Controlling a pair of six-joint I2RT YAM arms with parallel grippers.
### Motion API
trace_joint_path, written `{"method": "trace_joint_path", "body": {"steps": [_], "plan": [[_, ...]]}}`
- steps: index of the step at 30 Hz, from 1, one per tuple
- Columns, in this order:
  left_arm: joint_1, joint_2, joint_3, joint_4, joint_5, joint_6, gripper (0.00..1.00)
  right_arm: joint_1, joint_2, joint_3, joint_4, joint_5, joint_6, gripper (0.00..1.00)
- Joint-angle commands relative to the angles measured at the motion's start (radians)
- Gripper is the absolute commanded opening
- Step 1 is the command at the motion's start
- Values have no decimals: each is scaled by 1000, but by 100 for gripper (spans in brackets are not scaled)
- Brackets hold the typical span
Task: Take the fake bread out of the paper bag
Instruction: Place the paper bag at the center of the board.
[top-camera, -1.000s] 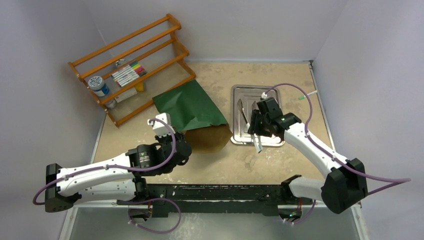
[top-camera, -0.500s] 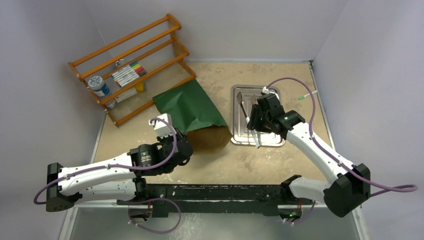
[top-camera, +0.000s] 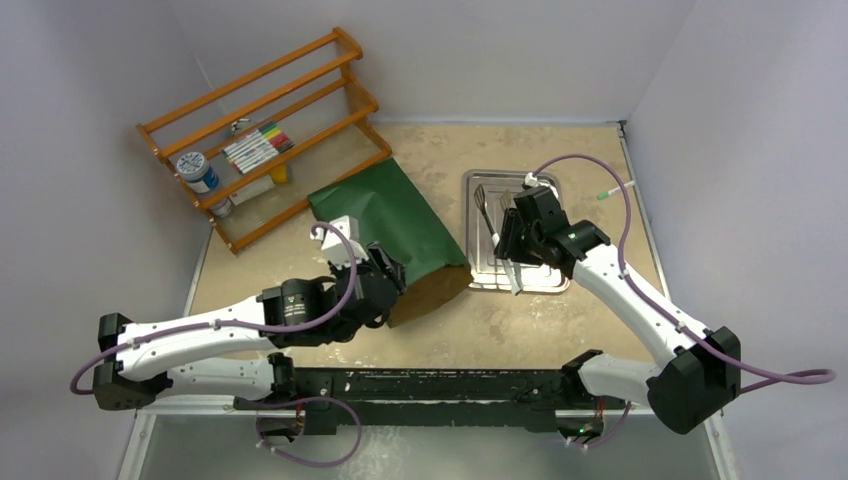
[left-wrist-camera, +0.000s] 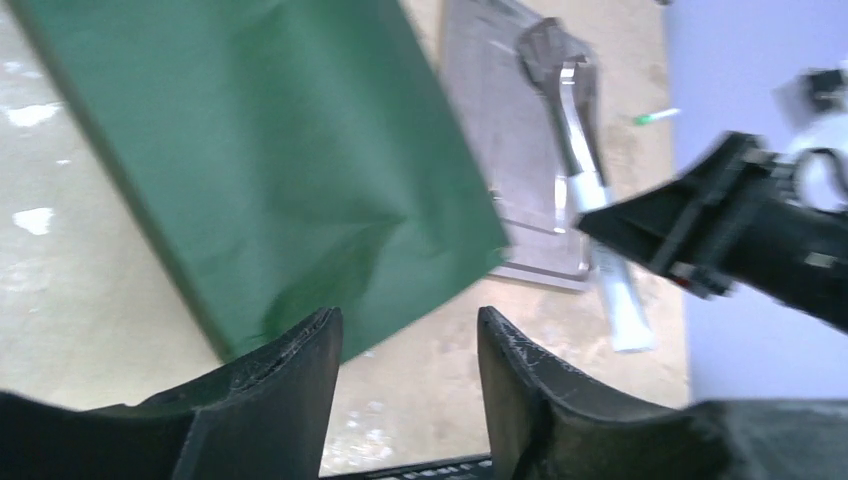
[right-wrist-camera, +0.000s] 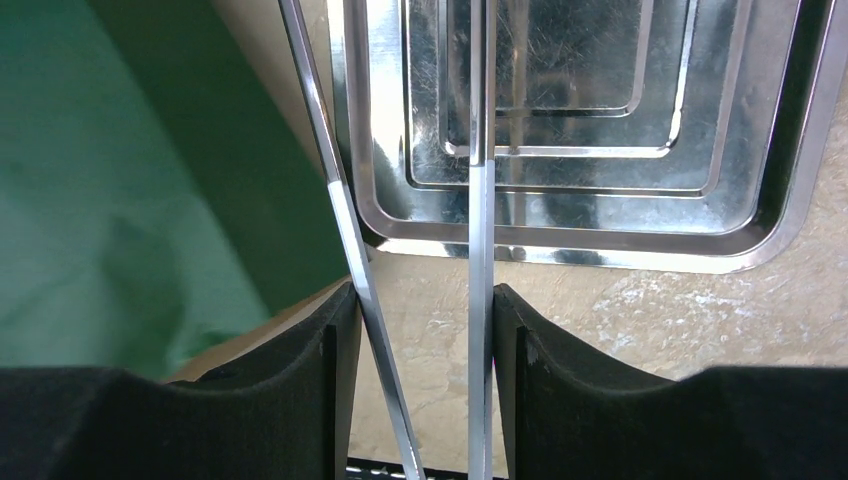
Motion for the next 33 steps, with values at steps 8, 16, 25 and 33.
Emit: {"method": "trace_joint_path", "body": {"steps": [8, 16, 25, 33], "plan": [[-150, 127, 388, -175, -272, -54, 58, 3, -8, 52, 34, 8, -8, 42], [20, 27, 295, -699, -726, -927, 71, 3, 7, 46, 72, -12, -21, 42], [467, 73, 373, -683, -725, -637, 88, 3, 30, 62, 102, -31, -48, 42], [1049, -34, 221, 125, -33, 187, 86, 2, 58, 96, 114, -38, -76, 42]]}}
